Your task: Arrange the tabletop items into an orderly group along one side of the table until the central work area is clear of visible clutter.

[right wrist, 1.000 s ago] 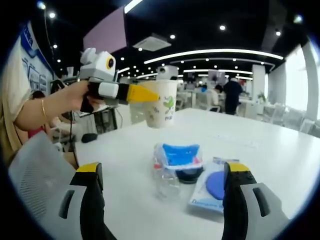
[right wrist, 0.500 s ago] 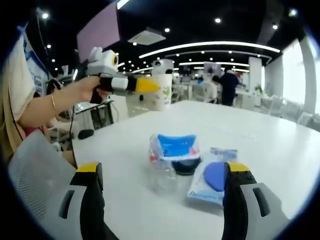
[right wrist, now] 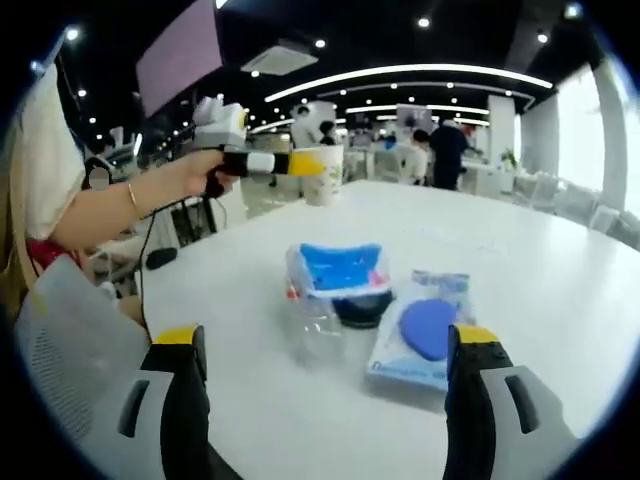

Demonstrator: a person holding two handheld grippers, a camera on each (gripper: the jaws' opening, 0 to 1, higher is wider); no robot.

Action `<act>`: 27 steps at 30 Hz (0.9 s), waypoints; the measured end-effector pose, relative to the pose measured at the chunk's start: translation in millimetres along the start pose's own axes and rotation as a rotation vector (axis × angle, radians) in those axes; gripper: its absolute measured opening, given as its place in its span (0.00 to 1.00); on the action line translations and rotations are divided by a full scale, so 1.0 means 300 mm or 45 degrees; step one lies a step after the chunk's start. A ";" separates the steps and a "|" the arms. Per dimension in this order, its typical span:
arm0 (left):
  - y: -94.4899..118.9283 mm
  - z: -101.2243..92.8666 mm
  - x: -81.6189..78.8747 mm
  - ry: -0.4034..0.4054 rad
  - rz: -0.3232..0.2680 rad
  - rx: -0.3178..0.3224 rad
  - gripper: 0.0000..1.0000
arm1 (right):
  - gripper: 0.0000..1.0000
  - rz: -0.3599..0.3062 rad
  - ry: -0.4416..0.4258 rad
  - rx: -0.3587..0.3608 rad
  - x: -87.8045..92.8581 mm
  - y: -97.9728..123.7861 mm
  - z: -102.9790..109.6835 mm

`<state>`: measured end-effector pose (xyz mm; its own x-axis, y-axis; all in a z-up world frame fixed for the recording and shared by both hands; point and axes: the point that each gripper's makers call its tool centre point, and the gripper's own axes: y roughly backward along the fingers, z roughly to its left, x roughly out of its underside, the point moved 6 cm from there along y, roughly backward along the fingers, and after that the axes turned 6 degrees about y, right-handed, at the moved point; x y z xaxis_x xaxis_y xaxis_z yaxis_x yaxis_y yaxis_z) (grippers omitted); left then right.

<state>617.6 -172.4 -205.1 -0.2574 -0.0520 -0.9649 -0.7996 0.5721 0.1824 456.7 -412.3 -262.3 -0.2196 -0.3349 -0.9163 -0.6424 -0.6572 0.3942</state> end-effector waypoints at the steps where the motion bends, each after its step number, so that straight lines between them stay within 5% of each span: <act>1: -0.013 0.014 0.004 -0.004 0.002 -0.003 0.38 | 0.99 0.002 -0.001 0.001 0.001 0.000 -0.001; 17: -0.145 0.176 0.116 0.010 0.001 -0.084 0.37 | 0.98 0.036 -0.047 0.034 0.027 0.011 -0.027; 27: -0.213 0.222 0.189 0.043 0.009 -0.131 0.37 | 0.97 0.069 -0.065 0.031 0.045 0.010 -0.029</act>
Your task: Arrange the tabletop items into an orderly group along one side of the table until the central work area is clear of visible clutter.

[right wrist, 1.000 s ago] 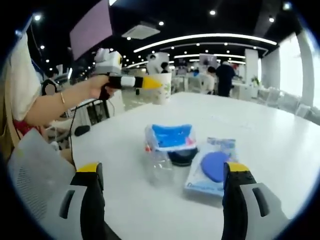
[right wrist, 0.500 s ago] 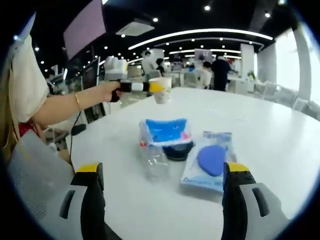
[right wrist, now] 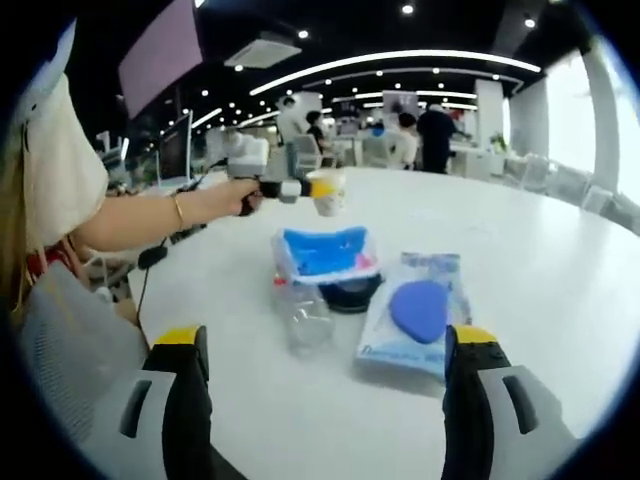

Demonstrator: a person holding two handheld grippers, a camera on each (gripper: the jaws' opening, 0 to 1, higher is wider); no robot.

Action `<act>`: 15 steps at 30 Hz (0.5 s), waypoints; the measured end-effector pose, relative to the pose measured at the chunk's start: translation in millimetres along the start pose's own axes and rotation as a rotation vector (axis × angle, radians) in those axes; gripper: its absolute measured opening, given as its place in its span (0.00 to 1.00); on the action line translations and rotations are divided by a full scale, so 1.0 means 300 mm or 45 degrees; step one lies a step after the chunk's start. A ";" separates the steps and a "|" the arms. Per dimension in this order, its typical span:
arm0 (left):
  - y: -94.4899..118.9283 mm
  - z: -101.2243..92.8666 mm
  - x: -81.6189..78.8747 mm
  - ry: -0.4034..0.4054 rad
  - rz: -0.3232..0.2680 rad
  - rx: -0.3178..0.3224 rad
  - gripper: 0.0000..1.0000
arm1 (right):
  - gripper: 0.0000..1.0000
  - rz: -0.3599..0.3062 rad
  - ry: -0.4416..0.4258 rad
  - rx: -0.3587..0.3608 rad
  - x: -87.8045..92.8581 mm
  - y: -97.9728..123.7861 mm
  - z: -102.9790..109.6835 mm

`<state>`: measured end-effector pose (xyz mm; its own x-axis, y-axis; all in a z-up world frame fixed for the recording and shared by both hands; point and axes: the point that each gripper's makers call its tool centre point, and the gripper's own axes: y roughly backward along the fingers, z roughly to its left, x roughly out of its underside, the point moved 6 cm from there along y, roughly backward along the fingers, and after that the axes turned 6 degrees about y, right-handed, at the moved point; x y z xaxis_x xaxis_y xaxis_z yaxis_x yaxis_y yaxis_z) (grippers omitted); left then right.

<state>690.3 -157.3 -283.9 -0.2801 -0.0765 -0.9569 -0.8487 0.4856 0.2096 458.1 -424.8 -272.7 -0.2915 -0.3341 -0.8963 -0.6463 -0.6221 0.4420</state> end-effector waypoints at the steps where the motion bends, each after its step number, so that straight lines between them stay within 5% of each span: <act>1: -0.005 0.002 0.006 -0.001 0.009 -0.009 0.37 | 0.97 0.003 0.002 0.000 0.001 -0.001 -0.001; 15: -0.062 0.053 0.071 0.012 0.044 -0.020 0.37 | 0.94 0.026 -0.022 0.019 0.012 -0.004 -0.017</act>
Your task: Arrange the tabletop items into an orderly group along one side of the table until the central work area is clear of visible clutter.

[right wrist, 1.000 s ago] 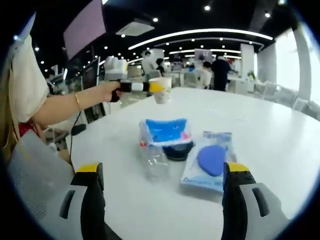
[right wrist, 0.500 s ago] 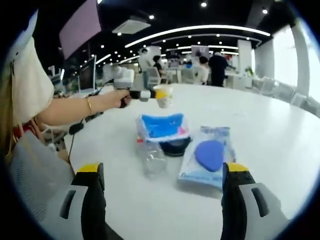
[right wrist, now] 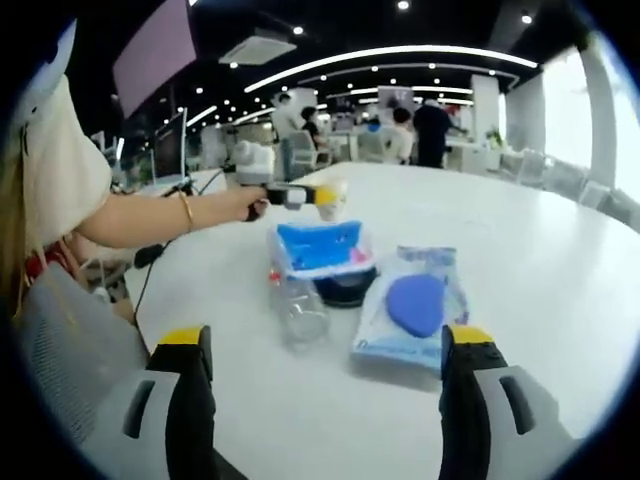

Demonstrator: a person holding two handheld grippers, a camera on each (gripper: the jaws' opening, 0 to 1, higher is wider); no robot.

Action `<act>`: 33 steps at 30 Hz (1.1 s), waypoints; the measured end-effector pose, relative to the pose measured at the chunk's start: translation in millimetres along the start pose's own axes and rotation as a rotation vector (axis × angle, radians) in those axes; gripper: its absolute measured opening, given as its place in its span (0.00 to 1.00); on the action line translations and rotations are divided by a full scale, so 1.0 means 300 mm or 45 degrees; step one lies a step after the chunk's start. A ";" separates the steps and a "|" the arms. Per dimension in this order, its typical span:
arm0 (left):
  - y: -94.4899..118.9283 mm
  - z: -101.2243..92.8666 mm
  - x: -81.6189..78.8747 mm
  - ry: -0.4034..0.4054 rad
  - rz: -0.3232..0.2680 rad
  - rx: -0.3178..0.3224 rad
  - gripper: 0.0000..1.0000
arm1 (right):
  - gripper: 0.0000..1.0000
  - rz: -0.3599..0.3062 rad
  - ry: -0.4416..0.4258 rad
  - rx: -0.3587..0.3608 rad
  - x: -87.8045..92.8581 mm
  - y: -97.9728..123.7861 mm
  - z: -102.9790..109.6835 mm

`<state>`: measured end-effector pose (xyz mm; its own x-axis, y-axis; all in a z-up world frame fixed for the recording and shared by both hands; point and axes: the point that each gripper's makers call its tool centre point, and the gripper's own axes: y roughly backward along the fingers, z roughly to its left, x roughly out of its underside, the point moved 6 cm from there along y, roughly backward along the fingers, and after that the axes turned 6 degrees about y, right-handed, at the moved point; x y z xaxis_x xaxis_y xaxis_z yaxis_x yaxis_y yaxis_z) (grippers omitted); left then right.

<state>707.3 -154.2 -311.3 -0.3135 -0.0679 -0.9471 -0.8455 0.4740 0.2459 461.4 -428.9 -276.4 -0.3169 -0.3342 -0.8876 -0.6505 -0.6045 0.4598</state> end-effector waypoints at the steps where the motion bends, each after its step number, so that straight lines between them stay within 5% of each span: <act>1: 0.000 0.001 0.004 0.005 0.000 -0.001 0.37 | 0.93 0.001 -0.001 -0.002 0.001 0.000 0.001; 23: -0.039 0.024 0.047 0.036 0.073 -0.020 0.39 | 0.91 0.013 -0.009 0.006 0.005 0.002 -0.002; 33: -0.012 0.032 0.034 0.159 0.090 -0.077 0.59 | 0.92 -0.009 -0.017 -0.010 -0.006 0.003 0.004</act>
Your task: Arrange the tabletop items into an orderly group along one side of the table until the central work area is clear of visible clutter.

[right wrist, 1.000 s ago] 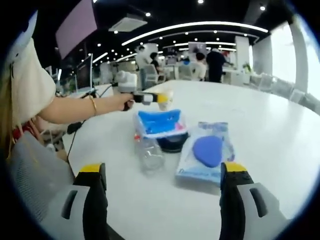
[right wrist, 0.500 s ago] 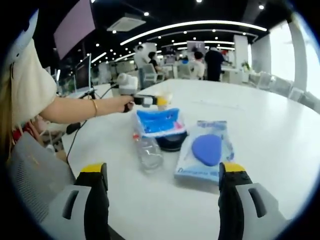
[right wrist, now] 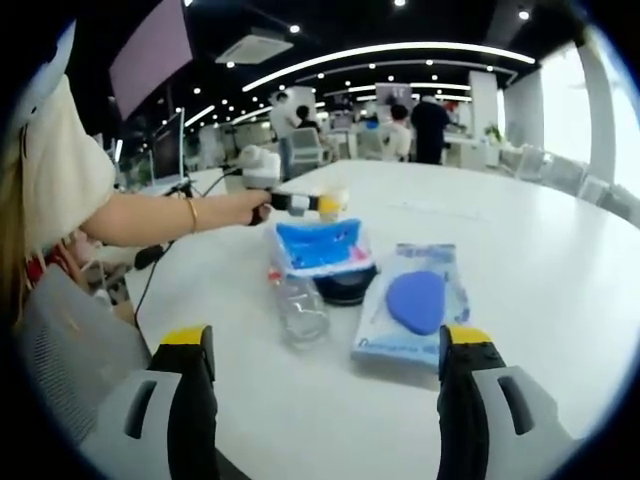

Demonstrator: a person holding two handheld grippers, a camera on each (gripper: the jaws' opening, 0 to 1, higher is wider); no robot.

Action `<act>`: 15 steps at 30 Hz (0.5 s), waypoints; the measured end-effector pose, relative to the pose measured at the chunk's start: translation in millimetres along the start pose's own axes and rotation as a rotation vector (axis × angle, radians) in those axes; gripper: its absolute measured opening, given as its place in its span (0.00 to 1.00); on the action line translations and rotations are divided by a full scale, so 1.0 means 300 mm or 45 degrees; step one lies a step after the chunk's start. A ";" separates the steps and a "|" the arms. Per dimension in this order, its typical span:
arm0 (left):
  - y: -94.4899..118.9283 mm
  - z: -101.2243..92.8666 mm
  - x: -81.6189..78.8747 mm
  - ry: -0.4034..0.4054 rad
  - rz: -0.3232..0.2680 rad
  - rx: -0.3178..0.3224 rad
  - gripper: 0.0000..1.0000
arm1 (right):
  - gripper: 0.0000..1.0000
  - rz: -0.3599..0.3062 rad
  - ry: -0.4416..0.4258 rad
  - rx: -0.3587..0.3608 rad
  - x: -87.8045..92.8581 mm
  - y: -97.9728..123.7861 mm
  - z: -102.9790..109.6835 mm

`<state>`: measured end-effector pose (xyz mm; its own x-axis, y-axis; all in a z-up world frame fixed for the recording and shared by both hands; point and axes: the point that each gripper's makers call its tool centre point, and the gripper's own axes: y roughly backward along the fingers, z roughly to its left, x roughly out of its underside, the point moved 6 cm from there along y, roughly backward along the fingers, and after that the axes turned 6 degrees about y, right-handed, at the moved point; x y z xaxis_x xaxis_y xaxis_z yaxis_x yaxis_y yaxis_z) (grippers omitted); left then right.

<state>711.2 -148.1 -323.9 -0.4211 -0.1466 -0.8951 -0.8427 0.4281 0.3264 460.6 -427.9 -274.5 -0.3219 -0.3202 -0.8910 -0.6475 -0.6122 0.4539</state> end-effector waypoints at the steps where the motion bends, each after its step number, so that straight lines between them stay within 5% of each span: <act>1: 0.008 -0.003 -0.008 0.012 -0.012 0.004 0.62 | 0.92 -0.004 0.000 -0.002 -0.002 0.001 0.001; 7: 0.055 -0.021 -0.039 0.021 -0.039 -0.014 0.75 | 0.85 -0.037 0.004 -0.055 -0.016 0.002 0.022; 15: 0.137 -0.077 -0.053 0.000 -0.060 0.020 0.89 | 0.93 -0.056 0.037 -0.094 -0.028 -0.003 0.049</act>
<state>675.6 -148.8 -289.1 -0.3813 -0.1668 -0.9093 -0.8562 0.4348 0.2792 453.7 -414.1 -267.6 -0.2738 -0.3119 -0.9098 -0.6073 -0.6775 0.4150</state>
